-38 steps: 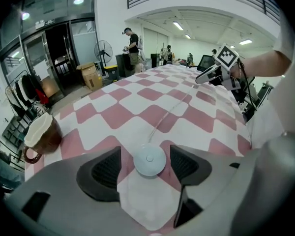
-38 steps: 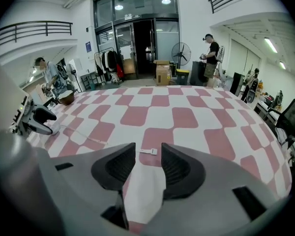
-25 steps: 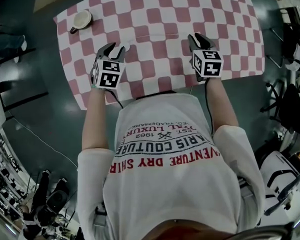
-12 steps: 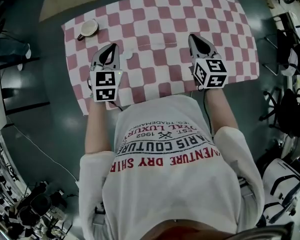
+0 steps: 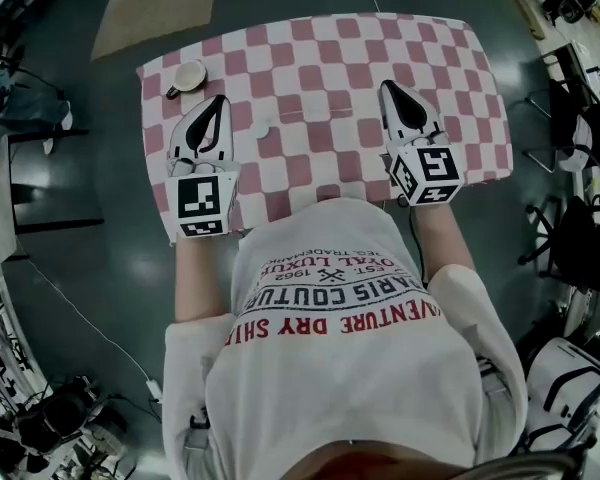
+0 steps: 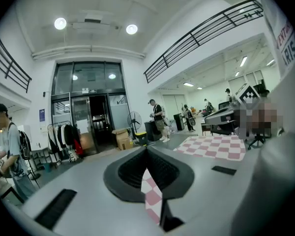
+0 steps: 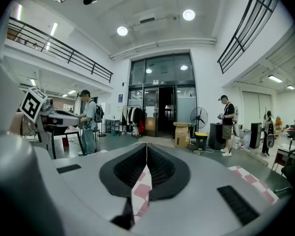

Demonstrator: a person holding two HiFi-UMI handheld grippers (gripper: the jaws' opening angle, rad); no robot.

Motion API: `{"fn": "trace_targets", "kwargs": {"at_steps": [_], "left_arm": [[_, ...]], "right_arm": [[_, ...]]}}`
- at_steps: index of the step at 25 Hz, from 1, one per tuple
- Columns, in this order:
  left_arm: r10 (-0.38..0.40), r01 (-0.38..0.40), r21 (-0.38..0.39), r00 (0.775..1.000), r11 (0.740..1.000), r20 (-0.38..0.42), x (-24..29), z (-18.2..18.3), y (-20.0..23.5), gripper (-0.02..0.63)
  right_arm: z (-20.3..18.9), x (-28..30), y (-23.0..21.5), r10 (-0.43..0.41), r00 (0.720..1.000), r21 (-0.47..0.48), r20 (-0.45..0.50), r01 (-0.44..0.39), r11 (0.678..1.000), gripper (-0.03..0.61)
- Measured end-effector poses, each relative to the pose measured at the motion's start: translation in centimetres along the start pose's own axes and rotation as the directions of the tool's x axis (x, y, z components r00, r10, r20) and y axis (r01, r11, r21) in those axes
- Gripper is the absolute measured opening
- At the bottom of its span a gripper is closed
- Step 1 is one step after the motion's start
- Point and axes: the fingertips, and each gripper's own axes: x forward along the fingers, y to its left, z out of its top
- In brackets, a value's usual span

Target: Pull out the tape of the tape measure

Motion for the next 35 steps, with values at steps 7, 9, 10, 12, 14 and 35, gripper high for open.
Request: {"fn": "trace_targets", "kwargs": {"at_steps": [7,9,10,12,14,35], "left_arm": [[0.023,-0.022,-0.020,0.998,1.000,0.056,-1.1,1.4,0.7,0.017],[0.018,-0.017,-0.020,0.998,1.000,0.054,-1.2,1.1,0.7,0.017],[0.014,-0.013,-0.023,0.999,1.000,0.052,-1.2,1.0,0.6,0.017],[0.008,-0.006,-0.033,0.999,0.999,0.047,-1.1,0.7,0.6,0.017],[0.004,-0.003,-0.040,0.999,0.999,0.041,-1.1,0.3,0.6,0.017],[-0.012,0.016,-0.089,0.999,0.996,0.050,-0.3,-0.5,0.5,0.017]], "right_arm": [[1.4,-0.5,0.6,0.021,0.999,-0.005,0.050,-0.021,1.000,0.028],[1.1,-0.4,0.8,0.025,0.999,-0.004,0.045,-0.025,1.000,0.028],[0.9,-0.3,0.8,0.026,0.999,-0.003,0.040,-0.026,1.000,0.028],[0.6,-0.2,1.0,0.025,0.999,-0.001,0.033,-0.025,1.000,0.028],[0.4,-0.1,1.1,0.024,0.999,0.002,0.033,-0.024,1.000,0.028],[0.2,1.1,2.0,0.032,0.999,0.026,0.044,-0.034,0.999,0.028]]}}
